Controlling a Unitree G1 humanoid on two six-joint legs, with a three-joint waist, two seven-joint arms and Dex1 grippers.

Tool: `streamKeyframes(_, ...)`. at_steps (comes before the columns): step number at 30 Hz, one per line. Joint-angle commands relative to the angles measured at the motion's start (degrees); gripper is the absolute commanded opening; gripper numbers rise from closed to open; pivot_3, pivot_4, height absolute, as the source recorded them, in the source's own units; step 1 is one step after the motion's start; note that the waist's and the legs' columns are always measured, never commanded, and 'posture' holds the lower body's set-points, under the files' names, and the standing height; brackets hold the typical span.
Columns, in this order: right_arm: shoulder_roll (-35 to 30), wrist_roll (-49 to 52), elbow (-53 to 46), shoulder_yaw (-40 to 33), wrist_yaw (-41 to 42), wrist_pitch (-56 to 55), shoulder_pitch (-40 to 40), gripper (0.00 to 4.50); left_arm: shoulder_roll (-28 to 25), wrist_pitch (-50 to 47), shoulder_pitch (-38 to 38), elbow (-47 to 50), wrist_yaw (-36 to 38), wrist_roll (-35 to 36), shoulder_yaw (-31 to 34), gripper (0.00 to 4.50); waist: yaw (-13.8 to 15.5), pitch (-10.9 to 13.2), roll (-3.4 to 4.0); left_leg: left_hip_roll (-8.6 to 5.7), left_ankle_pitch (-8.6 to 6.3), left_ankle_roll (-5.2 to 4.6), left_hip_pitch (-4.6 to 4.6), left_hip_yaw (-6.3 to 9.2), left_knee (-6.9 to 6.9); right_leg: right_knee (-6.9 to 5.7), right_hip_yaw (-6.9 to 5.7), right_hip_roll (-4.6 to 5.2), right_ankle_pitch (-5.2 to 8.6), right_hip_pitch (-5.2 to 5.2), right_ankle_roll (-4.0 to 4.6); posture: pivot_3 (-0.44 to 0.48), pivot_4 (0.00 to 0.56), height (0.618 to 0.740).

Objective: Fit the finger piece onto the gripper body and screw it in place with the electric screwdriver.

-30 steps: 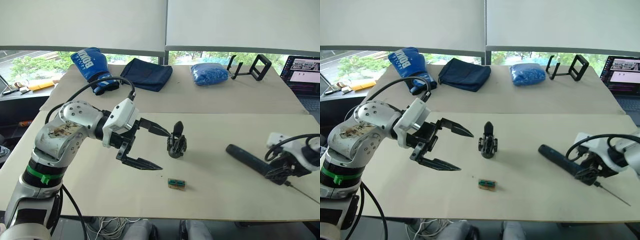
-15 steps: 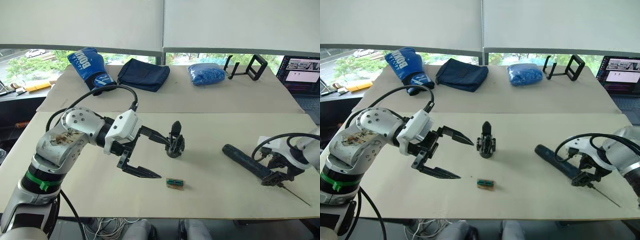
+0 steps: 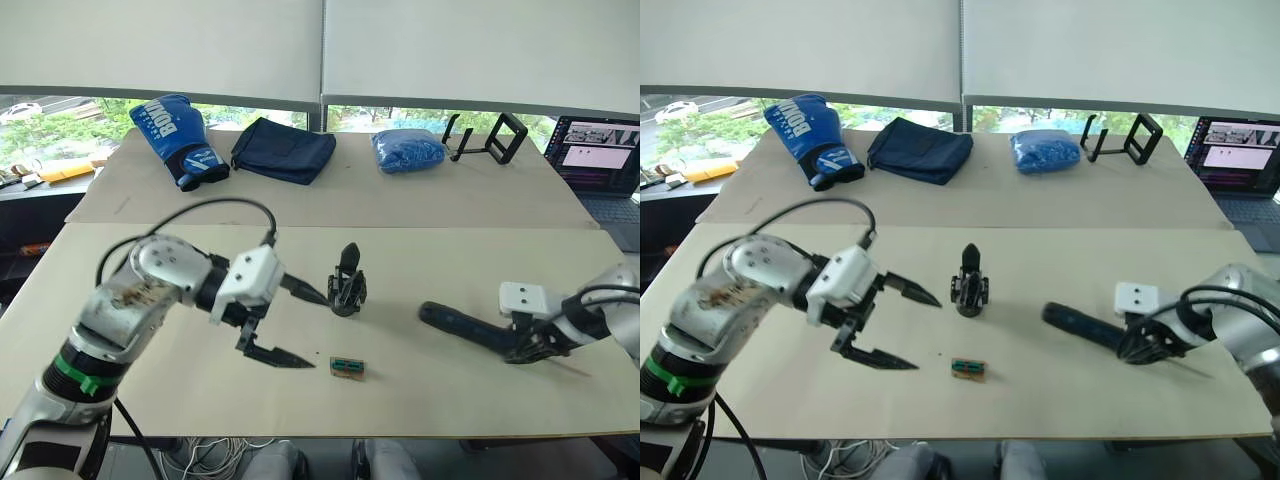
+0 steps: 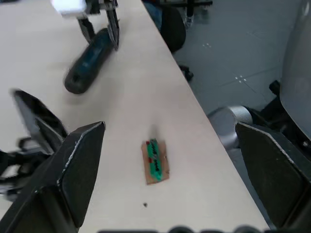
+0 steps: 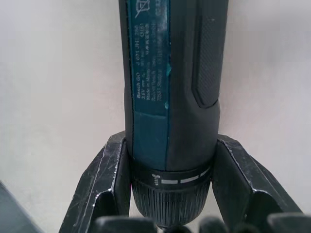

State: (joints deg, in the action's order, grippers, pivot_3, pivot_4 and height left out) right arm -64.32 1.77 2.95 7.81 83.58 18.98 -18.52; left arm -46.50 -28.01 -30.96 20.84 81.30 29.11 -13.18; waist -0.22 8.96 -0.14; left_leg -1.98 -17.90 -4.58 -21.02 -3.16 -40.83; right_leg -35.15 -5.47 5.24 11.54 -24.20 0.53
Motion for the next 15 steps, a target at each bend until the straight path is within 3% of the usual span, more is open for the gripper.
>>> streamKeyframes(1,5.75,15.80,-18.36,-18.59,-3.51,0.85,10.10,1.90,-0.05,3.40,2.14,-3.34,1.30,-2.68,-1.74,4.50,0.49,0.08,0.12,0.02,0.03,0.05,-0.05,0.04,0.01,-0.04,-0.06,-0.01,0.02,-0.02,0.04,0.000,0.150,0.740)
streamKeyframes(3,10.56,20.73,-26.85,-24.67,-8.41,1.81,13.73,1.90,0.73,6.05,3.56,-6.01,1.77,-4.08,-2.35,4.50,0.90,0.13,0.20,0.07,0.05,0.09,-0.04,0.06,0.00,-0.13,-0.08,-0.03,0.03,-0.03,0.06,0.000,0.150,0.740)
streamKeyframes(5,16.67,28.05,-36.73,-30.40,-18.53,8.03,14.72,1.90,1.80,9.42,5.28,-9.21,2.11,-5.66,-3.10,4.50,0.96,0.13,0.23,0.06,0.05,0.09,-0.05,0.06,-0.02,-0.09,-0.04,-0.02,0.03,-0.02,0.06,0.000,0.150,0.740)
streamKeyframes(8,23.61,35.36,-46.42,-34.55,-29.94,13.22,17.08,1.90,5.14,16.00,6.63,-14.75,0.57,-8.97,-3.75,4.50,1.16,0.13,0.24,-0.01,0.02,0.10,-0.07,0.08,-0.01,-0.07,0.06,0.03,0.02,-0.06,0.07,0.000,0.150,0.740)
streamKeyframes(11,30.09,37.92,-53.21,-33.64,-36.69,13.13,24.24,1.90,8.74,21.63,6.87,-19.39,0.29,-11.45,-4.95,4.50,2.38,0.07,0.13,-0.03,-0.16,0.28,-0.07,0.19,0.01,-0.03,0.01,0.04,0.01,-0.05,0.09,0.000,0.150,0.740)
streamKeyframes(15,37.80,36.84,-57.78,-27.27,-44.83,11.10,29.12,1.90,13.98,27.25,4.68,-26.68,-0.71,-14.10,-5.95,4.50,2.52,0.07,0.14,-0.22,-0.06,-0.06,-0.18,0.10,0.02,-0.03,0.12,0.08,0.00,-0.16,0.08,0.000,0.150,0.740)
